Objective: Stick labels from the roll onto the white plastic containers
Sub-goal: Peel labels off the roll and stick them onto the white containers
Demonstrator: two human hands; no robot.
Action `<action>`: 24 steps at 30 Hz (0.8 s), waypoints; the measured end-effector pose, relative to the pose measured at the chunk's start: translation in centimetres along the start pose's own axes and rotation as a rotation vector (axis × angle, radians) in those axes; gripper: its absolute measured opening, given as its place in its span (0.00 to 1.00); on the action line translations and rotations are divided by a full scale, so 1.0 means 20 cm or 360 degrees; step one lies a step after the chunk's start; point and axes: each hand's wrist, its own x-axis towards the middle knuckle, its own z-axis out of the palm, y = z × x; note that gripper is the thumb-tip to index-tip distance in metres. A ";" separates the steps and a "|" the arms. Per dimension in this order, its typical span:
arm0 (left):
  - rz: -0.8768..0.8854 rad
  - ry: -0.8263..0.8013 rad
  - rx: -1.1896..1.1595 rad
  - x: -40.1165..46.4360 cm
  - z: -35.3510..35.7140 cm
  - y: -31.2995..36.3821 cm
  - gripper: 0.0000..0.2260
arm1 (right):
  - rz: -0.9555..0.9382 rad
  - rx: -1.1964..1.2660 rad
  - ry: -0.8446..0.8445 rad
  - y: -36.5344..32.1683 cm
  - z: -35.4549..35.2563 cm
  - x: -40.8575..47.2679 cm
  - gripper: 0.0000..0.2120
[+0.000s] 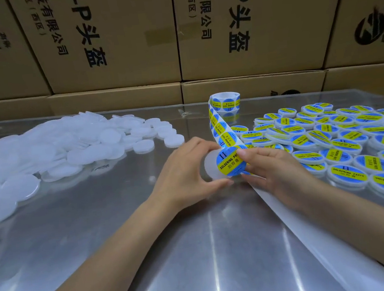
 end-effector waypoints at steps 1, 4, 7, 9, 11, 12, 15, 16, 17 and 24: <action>0.0029 0.0007 0.0001 0.00 0.00 0.01 0.25 | 0.0015 0.0020 0.0001 0.00 0.00 0.00 0.07; 0.0095 0.0038 -0.0021 0.00 0.00 0.03 0.25 | 0.0044 0.0029 -0.0022 -0.01 0.00 0.00 0.07; 0.0111 0.0061 -0.0041 0.00 0.00 0.04 0.25 | 0.0083 0.0023 -0.0020 -0.01 0.00 0.00 0.07; 0.0114 0.0058 -0.0038 0.00 0.00 0.05 0.25 | 0.0098 0.0017 -0.0015 -0.01 0.00 0.00 0.07; 0.0110 0.0048 -0.0034 0.00 0.00 0.06 0.25 | 0.0100 0.0012 -0.0017 -0.01 0.00 0.00 0.06; 0.0106 0.0044 -0.0030 0.00 -0.01 0.06 0.26 | 0.0098 0.0010 -0.0016 -0.01 0.00 0.00 0.07; 0.0103 0.0041 -0.0016 0.00 -0.01 0.06 0.26 | 0.0093 0.0000 -0.0015 -0.01 0.00 0.00 0.07; 0.0104 0.0040 -0.0014 0.00 -0.01 0.06 0.26 | 0.0091 -0.0005 -0.0014 -0.01 0.00 0.00 0.07; 0.0103 0.0040 -0.0011 0.00 -0.01 0.07 0.26 | 0.0088 -0.0012 -0.0013 -0.01 0.00 0.00 0.06; 0.0086 0.0035 0.0017 0.00 -0.01 0.08 0.27 | 0.0062 -0.0059 0.0001 -0.01 0.00 0.01 0.06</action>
